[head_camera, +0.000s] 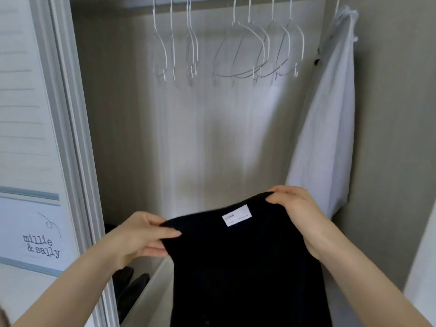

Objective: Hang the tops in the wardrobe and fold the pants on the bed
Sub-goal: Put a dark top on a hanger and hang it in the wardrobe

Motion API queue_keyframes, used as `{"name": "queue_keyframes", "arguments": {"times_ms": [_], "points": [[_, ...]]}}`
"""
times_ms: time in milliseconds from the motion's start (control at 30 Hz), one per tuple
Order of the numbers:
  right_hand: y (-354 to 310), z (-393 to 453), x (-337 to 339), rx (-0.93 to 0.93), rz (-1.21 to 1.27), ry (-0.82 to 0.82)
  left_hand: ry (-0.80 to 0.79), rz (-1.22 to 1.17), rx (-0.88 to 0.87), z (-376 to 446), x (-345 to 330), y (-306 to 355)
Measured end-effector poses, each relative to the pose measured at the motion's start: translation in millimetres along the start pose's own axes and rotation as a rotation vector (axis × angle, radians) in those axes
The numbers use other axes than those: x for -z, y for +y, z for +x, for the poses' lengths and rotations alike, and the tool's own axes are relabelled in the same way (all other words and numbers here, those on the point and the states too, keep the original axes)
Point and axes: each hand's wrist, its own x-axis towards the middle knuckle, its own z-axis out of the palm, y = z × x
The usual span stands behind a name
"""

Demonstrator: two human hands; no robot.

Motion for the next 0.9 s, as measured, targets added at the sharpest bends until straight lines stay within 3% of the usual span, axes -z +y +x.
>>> {"name": "queue_keyframes", "arguments": {"times_ms": [100,300,400,500,567,633,733,900], "points": [[14.2,11.4,2.7,0.057,-0.083,0.081,-0.101,-0.337,0.049,4.0,3.0,9.7],[27.9,11.4,18.0,0.171,-0.501,0.271,-0.178,-0.474,0.017,16.8,-1.7,24.6],[36.2,8.4,27.8,0.147,-0.666,0.300,-0.154,-0.344,-0.033,28.3,4.5,34.6],[38.8,7.3,29.5,0.105,-0.841,0.255,-0.080,-0.063,-0.213,36.7,1.8,52.9],[31.1,9.7,28.7,0.070,-0.911,0.176,0.069,0.155,-0.423,45.8,-5.7,66.6],[15.6,11.8,27.7,0.082,-0.908,0.126,0.319,0.437,-0.667,56.9,-11.9,78.3],[-25.0,18.6,26.3,0.230,-0.847,0.236,0.465,0.578,-0.863,61.6,-23.7,100.3],[-108.0,58.1,33.3,0.436,-0.600,0.542,0.504,0.531,-0.890,69.8,-30.7,129.6]]}}
